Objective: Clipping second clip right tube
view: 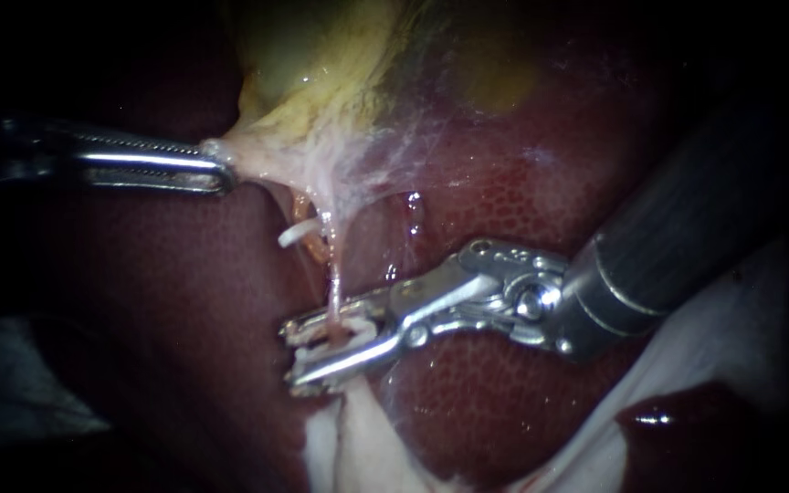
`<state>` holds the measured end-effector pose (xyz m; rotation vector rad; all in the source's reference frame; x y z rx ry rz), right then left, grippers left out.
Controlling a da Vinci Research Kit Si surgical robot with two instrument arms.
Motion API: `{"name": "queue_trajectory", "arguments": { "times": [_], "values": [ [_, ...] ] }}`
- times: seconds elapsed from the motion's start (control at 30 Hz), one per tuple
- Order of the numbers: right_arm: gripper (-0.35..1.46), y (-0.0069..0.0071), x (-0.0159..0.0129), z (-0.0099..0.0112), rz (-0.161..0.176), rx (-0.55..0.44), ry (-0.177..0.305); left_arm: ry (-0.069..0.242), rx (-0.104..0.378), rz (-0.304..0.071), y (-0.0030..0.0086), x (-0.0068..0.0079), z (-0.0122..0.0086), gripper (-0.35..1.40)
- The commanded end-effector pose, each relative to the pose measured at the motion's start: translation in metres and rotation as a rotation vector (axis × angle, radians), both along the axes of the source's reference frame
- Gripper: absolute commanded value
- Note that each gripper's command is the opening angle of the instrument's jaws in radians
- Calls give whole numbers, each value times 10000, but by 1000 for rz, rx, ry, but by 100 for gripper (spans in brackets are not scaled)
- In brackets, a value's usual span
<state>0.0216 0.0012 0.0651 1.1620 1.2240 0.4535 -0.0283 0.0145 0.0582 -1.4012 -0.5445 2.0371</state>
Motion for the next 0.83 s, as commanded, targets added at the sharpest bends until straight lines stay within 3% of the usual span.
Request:
{"name": "queue_trajectory", "arguments": {
  "times": [0.03,0.3,0.43,0.83],
  "values": [
    [6,0,-2,1,-1,0,0,0,0,0,0,0,0,-35],
    [-35,0,-5,1,-7,53,-26,0,0,0,0,0,0,-35],
    [-35,-1,-10,1,17,48,-40,0,0,0,0,0,0,-35],
    [-35,-1,-12,5,6,35,-62,0,0,0,0,-1,0,-35]
  ]
}}
